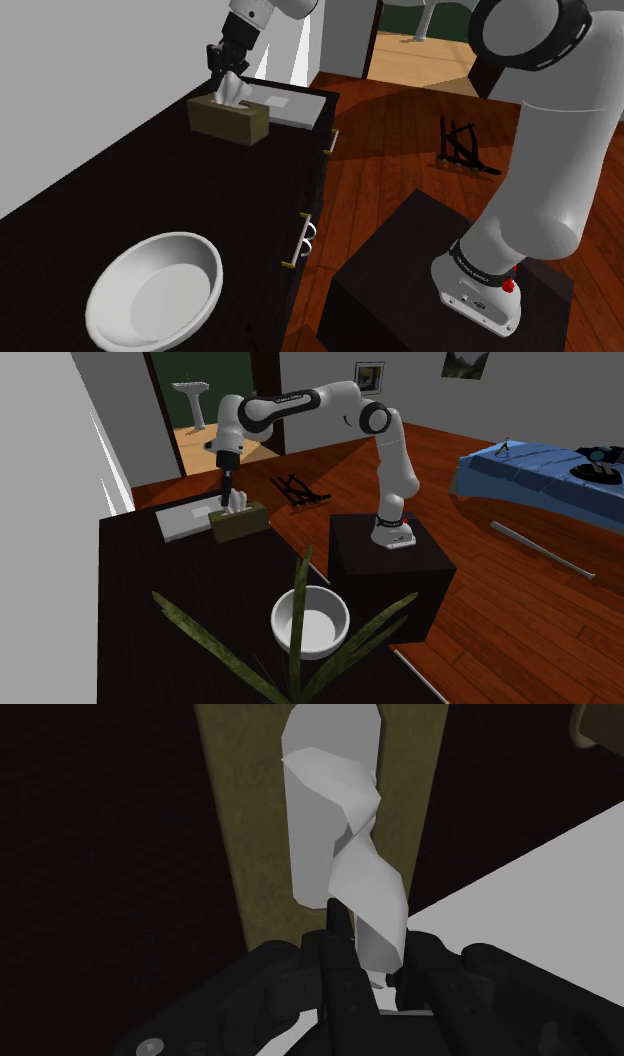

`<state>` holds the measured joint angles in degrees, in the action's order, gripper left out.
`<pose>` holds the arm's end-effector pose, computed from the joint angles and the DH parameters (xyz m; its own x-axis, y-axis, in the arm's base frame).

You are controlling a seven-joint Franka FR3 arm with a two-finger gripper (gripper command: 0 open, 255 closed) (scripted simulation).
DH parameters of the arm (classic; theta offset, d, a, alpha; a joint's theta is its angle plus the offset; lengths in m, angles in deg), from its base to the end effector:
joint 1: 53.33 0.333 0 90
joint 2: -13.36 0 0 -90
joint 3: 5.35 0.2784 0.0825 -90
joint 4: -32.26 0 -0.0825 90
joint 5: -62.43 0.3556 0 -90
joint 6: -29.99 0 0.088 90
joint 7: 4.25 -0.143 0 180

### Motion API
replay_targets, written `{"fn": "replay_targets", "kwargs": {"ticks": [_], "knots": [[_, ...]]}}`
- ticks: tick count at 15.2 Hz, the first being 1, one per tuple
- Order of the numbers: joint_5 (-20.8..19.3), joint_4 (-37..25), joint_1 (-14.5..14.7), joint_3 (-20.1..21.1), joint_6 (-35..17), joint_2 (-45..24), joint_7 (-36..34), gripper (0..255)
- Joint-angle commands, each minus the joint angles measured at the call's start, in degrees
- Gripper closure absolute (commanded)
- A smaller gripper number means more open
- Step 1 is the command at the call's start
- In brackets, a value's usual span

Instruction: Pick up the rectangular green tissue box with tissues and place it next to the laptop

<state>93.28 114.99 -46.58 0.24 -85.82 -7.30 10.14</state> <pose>0.6368 0.1782 0.4566 0.9428 0.1875 0.2755 0.3030 -0.8264 -0.4747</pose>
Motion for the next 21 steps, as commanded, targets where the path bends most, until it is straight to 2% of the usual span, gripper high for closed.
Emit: {"fn": "replay_targets", "kwargs": {"ticks": [1, 7, 10, 21], "knots": [[0.3, -2.3, -1.3, -0.5, 0.8, -2.6, 1.9, 255], [0.3, -14.5, -4.9, -1.5, 4.6, -13.4, 5.3, 255], [-0.1, -24.7, -6.8, -1.8, 8.0, -21.2, 6.2, 255], [1.1, -17.8, -6.8, -1.5, 1.3, -21.8, 10.1, 255]]}}
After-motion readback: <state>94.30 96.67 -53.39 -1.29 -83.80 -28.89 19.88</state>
